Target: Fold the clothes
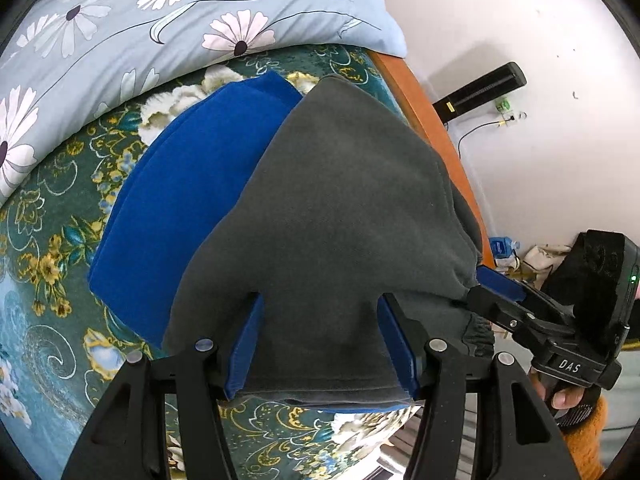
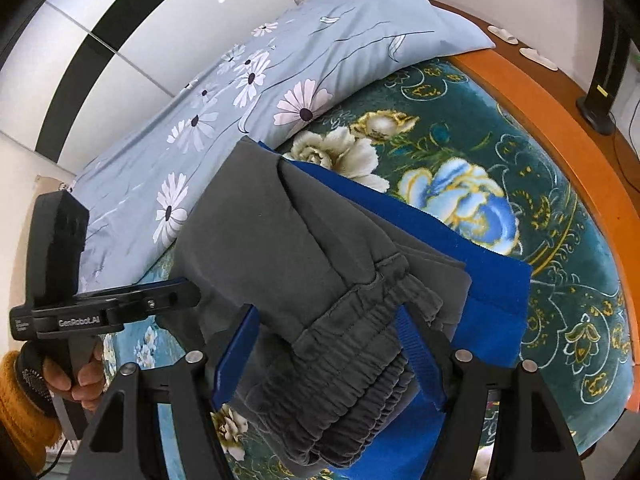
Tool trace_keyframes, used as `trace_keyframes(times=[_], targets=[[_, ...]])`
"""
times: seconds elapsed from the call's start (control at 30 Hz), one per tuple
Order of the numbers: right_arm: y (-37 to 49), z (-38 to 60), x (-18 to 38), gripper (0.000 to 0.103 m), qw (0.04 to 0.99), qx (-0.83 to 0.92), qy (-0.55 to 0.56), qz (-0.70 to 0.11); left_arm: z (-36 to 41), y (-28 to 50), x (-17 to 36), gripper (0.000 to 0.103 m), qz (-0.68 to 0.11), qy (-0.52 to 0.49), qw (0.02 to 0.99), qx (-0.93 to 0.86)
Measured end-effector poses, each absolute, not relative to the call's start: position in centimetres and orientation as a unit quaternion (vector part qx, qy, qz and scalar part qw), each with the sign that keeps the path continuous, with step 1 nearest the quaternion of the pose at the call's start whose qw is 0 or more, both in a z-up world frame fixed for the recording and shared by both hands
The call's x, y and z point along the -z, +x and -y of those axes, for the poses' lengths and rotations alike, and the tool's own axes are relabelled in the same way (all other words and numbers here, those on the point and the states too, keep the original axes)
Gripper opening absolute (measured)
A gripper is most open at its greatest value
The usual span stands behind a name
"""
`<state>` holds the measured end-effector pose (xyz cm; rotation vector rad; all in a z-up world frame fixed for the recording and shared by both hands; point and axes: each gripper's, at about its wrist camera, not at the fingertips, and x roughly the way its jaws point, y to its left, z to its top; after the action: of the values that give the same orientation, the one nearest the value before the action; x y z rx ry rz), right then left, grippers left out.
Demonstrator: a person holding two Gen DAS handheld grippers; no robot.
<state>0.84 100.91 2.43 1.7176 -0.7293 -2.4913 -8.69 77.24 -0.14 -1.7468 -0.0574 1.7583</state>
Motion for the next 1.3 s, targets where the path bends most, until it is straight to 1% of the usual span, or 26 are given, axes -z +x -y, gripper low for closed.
trace_keyframes(times=[0.13, 0.23, 0.4, 0.57, 0.63, 0.67, 0.7, 0.83, 0.9, 1.0, 1.07, 1.17, 1.3], targets=[[1.3, -101.4, -3.3, 0.075, 0.007, 0.802, 0.541, 0.254, -77.1, -8.1, -1.0, 0.060, 0.018, -0.660, 0.324, -0.677], [2.2, -101.6, -5.0, 0.075, -0.001, 0.812, 0.516, 0.273, -76.7, -7.4, -2.2, 0.060, 0.012, -0.654, 0.328, -0.682], [4.5, -100.7, -8.2, 0.075, -0.019, 0.831, 0.485, 0.270, -75.2, -6.0, -5.1, 0.060, 0.015, -0.630, 0.343, -0.697], [8.3, -98.5, -10.1, 0.075, -0.034, 0.833, 0.479, 0.273, -72.6, -3.7, -7.4, 0.060, 0.013, -0.611, 0.348, -0.711], [9.9, -97.2, -10.0, 0.075, -0.038, 0.828, 0.485, 0.279, -71.4, -2.7, -7.1, 0.061, 0.029, -0.619, 0.343, -0.706], [10.8, -96.3, -9.6, 0.075, -0.040, 0.823, 0.492, 0.282, -70.8, -2.2, -7.0, 0.066, 0.037, -0.624, 0.341, -0.703], [11.6, -95.5, -9.1, 0.075, -0.041, 0.818, 0.498, 0.283, -70.2, -1.7, -6.8, 0.067, 0.045, -0.628, 0.338, -0.700], [14.1, -92.8, -6.8, 0.075, -0.052, 0.797, 0.523, 0.296, -68.4, 1.5, -5.0, 0.068, 0.074, -0.638, 0.319, -0.697], [15.4, -91.8, -5.8, 0.075, -0.069, 0.787, 0.533, 0.303, -67.9, 3.1, -4.2, 0.075, 0.076, -0.641, 0.305, -0.700], [17.0, -90.9, -5.1, 0.075, -0.105, 0.784, 0.539, 0.289, -67.4, 5.1, -3.4, 0.076, 0.062, -0.639, 0.288, -0.711], [18.1, -90.6, -4.7, 0.075, -0.124, 0.777, 0.541, 0.296, -67.5, 6.2, -3.1, 0.076, 0.045, -0.631, 0.281, -0.721], [18.8, -89.9, -4.5, 0.075, -0.133, 0.778, 0.540, 0.292, -67.7, 7.4, -3.3, 0.076, 0.016, -0.612, 0.276, -0.741], [18.4, -88.7, -4.3, 0.075, -0.142, 0.783, 0.551, 0.252, -67.3, 8.5, -3.9, 0.076, -0.021, -0.584, 0.274, -0.763]])
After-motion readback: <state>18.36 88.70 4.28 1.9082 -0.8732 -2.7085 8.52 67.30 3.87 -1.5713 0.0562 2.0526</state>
